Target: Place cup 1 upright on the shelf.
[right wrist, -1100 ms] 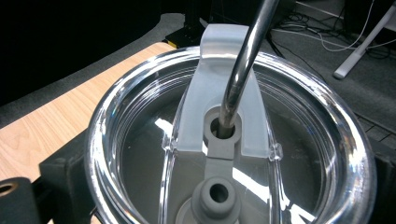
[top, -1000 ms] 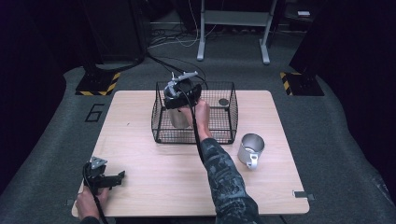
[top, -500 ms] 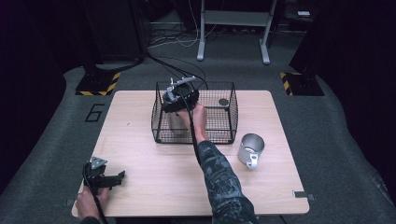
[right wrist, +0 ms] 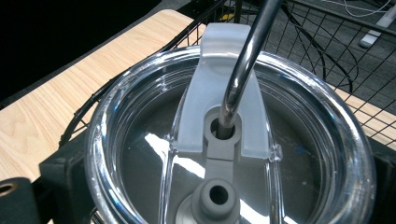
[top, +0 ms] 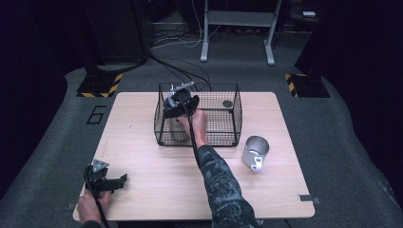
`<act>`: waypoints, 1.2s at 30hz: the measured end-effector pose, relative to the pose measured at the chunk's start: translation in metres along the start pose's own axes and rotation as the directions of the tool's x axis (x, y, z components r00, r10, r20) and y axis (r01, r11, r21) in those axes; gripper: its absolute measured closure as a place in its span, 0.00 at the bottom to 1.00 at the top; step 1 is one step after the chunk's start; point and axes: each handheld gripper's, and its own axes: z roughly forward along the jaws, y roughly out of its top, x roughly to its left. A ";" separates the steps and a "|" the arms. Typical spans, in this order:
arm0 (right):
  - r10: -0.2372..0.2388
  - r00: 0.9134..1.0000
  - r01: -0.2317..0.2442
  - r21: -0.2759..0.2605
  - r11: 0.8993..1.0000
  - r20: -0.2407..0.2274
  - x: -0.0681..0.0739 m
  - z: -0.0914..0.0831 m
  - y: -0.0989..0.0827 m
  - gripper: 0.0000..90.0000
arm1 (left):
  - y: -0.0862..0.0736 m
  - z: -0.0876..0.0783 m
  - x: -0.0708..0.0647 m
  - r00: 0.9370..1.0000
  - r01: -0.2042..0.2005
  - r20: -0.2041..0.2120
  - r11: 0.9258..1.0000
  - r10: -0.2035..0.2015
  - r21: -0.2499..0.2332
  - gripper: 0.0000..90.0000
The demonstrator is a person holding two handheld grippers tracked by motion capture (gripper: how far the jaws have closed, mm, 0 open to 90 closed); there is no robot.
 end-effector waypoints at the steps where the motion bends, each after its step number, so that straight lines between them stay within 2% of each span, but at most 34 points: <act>1: -0.016 1.000 0.016 0.008 1.000 0.004 0.000 0.002 -0.001 0.04 | 0.000 0.000 0.000 1.000 0.002 0.000 1.000 -0.002 0.000 0.00; 16: -0.020 1.000 0.020 0.024 1.000 0.013 0.004 0.010 -0.002 0.04 | 0.000 0.000 0.000 1.000 0.002 0.000 1.000 -0.002 0.000 0.00; 18: -0.011 1.000 0.010 0.030 0.999 0.014 0.004 0.010 -0.003 0.04 | 0.000 0.000 0.000 1.000 0.002 0.000 1.000 -0.002 0.000 0.00; 22: -0.022 1.000 0.022 0.028 0.999 0.010 0.004 0.010 -0.004 0.04 | 0.000 0.000 0.000 1.000 0.002 0.000 1.000 -0.002 0.000 0.00; 24: -0.032 0.999 0.032 0.037 0.999 0.003 0.003 0.009 -0.005 0.04 | 0.000 0.000 0.000 1.000 0.002 0.000 1.000 -0.002 0.000 0.00; 27: -0.021 1.000 0.021 0.055 0.998 0.000 0.004 0.006 -0.006 0.04 | 0.000 0.000 0.000 1.000 0.002 0.000 1.000 -0.002 0.000 0.00; 31: -0.038 0.999 0.038 0.046 0.998 0.003 0.005 0.005 -0.009 0.03 | 0.000 0.000 0.000 1.000 0.002 0.000 1.000 -0.002 0.000 0.00; 36: -0.030 1.000 0.031 0.058 0.998 -0.007 0.005 0.003 -0.010 0.03 | 0.000 0.000 0.000 1.000 0.002 0.000 1.000 -0.002 -0.001 0.00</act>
